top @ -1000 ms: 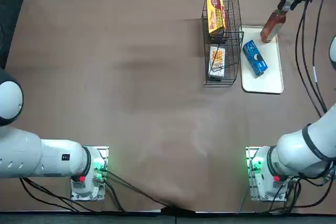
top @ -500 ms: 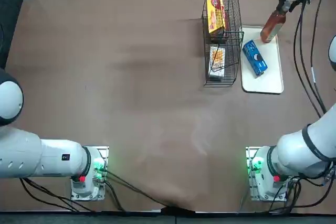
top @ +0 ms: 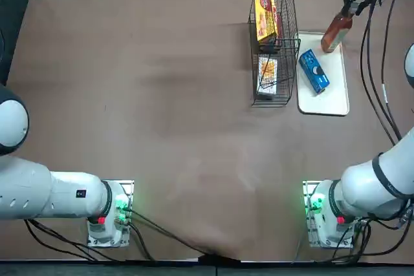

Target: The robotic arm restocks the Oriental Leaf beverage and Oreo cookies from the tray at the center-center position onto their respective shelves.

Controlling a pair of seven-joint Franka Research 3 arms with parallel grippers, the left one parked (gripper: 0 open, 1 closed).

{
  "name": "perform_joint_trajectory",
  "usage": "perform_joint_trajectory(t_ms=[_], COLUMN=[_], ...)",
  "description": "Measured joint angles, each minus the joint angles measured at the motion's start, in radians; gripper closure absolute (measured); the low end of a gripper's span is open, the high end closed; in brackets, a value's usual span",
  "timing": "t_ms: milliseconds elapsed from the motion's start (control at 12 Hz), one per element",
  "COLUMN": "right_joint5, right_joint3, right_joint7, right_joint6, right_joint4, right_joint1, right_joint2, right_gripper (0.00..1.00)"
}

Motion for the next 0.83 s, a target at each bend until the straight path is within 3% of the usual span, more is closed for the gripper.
perform_joint_trajectory(t_ms=[83,250,833], right_joint5=[0.000,0.000,-0.001], right_joint3=[0.000,0.000,0.003], right_joint7=[0.001,0.005,0.016], right_joint6=[0.000,0.000,-0.017], right_joint4=[0.000,-0.001,0.000], right_joint1=[0.000,0.001,0.001], right_joint2=[0.000,-0.002,-0.013], right_gripper=[0.30,0.43,0.43])
